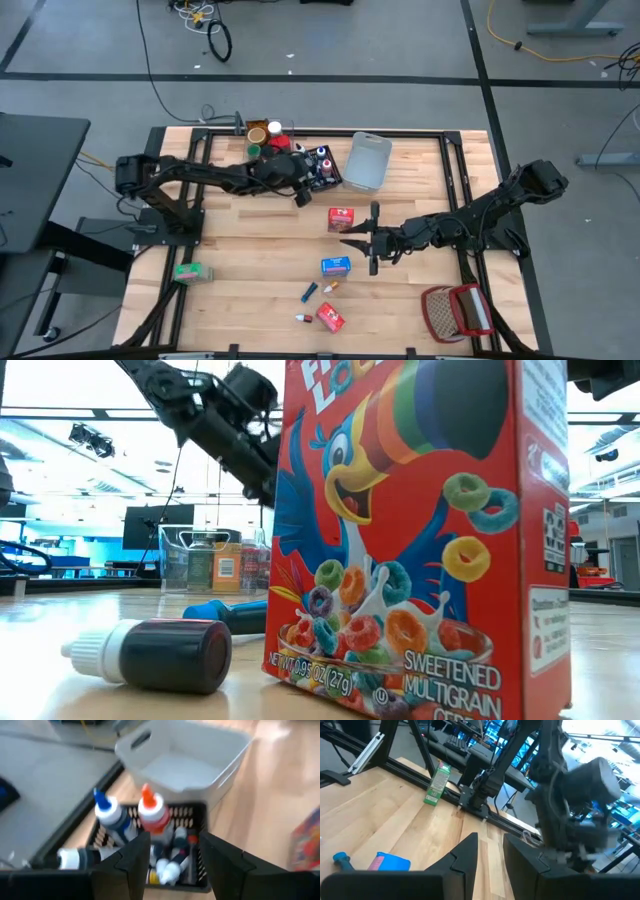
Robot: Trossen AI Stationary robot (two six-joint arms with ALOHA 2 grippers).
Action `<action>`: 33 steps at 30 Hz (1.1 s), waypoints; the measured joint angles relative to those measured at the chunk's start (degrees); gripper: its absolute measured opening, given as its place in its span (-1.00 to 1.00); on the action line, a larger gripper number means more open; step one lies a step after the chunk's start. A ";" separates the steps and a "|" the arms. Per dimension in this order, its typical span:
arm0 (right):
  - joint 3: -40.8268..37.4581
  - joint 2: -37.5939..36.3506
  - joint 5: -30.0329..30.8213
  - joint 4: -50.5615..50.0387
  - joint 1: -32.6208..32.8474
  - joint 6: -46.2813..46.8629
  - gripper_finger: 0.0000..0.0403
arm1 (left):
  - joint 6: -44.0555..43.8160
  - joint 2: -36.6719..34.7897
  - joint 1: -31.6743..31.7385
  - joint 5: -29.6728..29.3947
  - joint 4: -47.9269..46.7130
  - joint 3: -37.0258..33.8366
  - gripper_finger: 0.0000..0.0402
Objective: Pick & Place Kitchen Items
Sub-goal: Put the small blue food coloring bottle into the black bin
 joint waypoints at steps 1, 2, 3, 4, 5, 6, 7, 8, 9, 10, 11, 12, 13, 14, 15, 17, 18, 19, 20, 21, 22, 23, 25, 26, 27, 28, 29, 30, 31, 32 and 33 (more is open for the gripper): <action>0.00 0.00 0.01 0.17 0.00 0.03 -0.49 | 0.71 -1.19 -0.45 0.02 -0.14 0.00 -0.10; 0.00 0.00 0.01 0.31 0.00 0.09 -0.49 | 1.10 -2.57 -0.99 0.02 -0.11 0.01 -0.10; 0.00 0.00 0.01 0.55 0.00 0.11 -0.49 | 1.35 -4.11 -1.57 0.01 -0.61 0.02 -0.10; 0.00 0.00 0.01 0.96 0.00 0.13 -0.49 | 1.35 -5.78 -2.18 -0.01 -1.43 0.02 -0.10; 0.02 0.00 0.01 1.42 0.00 0.15 -0.49 | 1.33 -7.47 -2.90 0.08 -1.68 0.03 -0.10; 0.02 0.00 0.01 1.55 0.00 0.15 -0.49 | 1.27 -9.18 -3.65 0.64 -2.42 0.04 -0.10; 0.02 0.00 0.01 1.55 0.00 0.40 -0.49 | 1.30 -10.95 -4.49 1.57 -3.92 0.04 -0.10; 0.02 0.00 -0.04 1.56 0.00 1.55 -0.49 | 1.27 -12.50 -5.41 2.68 -4.77 0.02 -0.10; 0.02 0.00 -0.07 1.59 0.00 3.15 -0.49 | 1.27 -13.95 -6.31 3.92 -5.93 0.02 -0.10; 0.02 0.00 -0.09 1.63 0.00 5.08 -0.49 | 1.06 -15.29 -7.32 4.79 -7.60 0.02 -0.10; 0.02 0.00 -0.09 1.64 0.00 7.00 -0.49 | 0.53 -16.39 -8.36 5.62 -8.44 0.04 -0.10; 0.02 0.00 -0.10 1.67 0.00 8.79 -0.49 | -0.51 -17.51 -9.33 6.27 -9.91 0.04 -0.10; 0.02 0.00 -0.10 1.90 0.00 10.23 -0.49 | -1.57 -18.41 -10.41 6.75 -11.77 0.03 -0.10; 0.02 0.00 -0.10 2.18 0.00 11.43 -0.49 | -2.67 -18.98 -11.56 6.98 -12.70 0.04 -0.10; 0.02 0.00 -0.07 2.32 0.00 12.14 -0.49 | -4.11 -19.49 -12.71 7.33 -14.32 0.07 -0.10; 0.02 0.00 -0.10 2.33 0.00 12.31 -0.49 | -6.37 -20.01 -15.26 7.56 -17.14 0.04 -0.10; 0.02 0.00 -0.05 2.38 0.00 12.51 -0.49 | -7.28 -20.00 -16.66 7.69 -17.76 0.04 -0.10; 0.02 0.00 -0.02 2.37 0.00 13.17 -0.49 | -8.46 -19.99 -18.11 7.74 -18.65 0.04 -0.10; 0.02 0.00 -0.03 2.32 0.00 13.88 -0.49 | -9.58 -19.96 -19.61 7.76 -19.16 0.04 -0.10; 0.03 0.00 -0.01 2.03 0.00 14.67 -0.49 | -10.48 -19.81 -21.21 7.86 -19.35 0.04 -0.10; 0.04 0.01 -0.01 1.67 0.00 15.02 -0.49 | -11.28 -19.36 -22.88 7.81 -19.12 0.04 -0.10; 0.04 0.02 -0.08 1.49 0.00 15.14 -0.49 | -11.82 -18.86 -24.56 7.74 -18.81 0.04 -0.10; 0.04 0.04 -0.12 1.49 0.00 15.22 -0.47 | -13.74 -18.72 -28.04 7.35 -19.72 -0.04 -0.10; 0.04 0.04 -0.11 1.45 0.00 15.73 -0.45 | -15.34 -18.32 -29.71 6.39 -18.84 0.00 -0.10; 0.04 0.04 -0.12 1.43 0.00 16.46 -0.42 | -17.12 -17.86 -31.26 4.83 -18.23 0.16 -0.10; 0.04 0.04 -0.12 1.57 0.00 17.02 -0.38 | -18.82 -17.66 -32.83 3.02 -18.79 0.10 -0.10; 0.04 0.04 -0.12 1.88 0.00 17.37 -0.34 | -20.51 -17.47 -34.44 1.03 -19.58 -0.03 -0.10; 0.04 0.04 -0.11 1.95 0.00 17.66 -0.29 | -22.30 -16.75 -35.83 -0.92 -18.71 -0.04 -0.10; 0.04 0.04 -0.05 1.93 0.00 17.99 -0.24 | -23.95 -15.78 -37.07 -2.63 -17.34 0.10 -0.10; 0.04 0.04 -0.05 2.10 0.00 17.97 -0.19 | -25.45 -14.79 -38.45 -3.93 -16.83 0.12 -0.10; 0.04 0.04 -0.07 2.56 0.00 17.93 -0.14 | -27.07 -13.77 -39.79 -4.92 -16.47 0.04 -0.10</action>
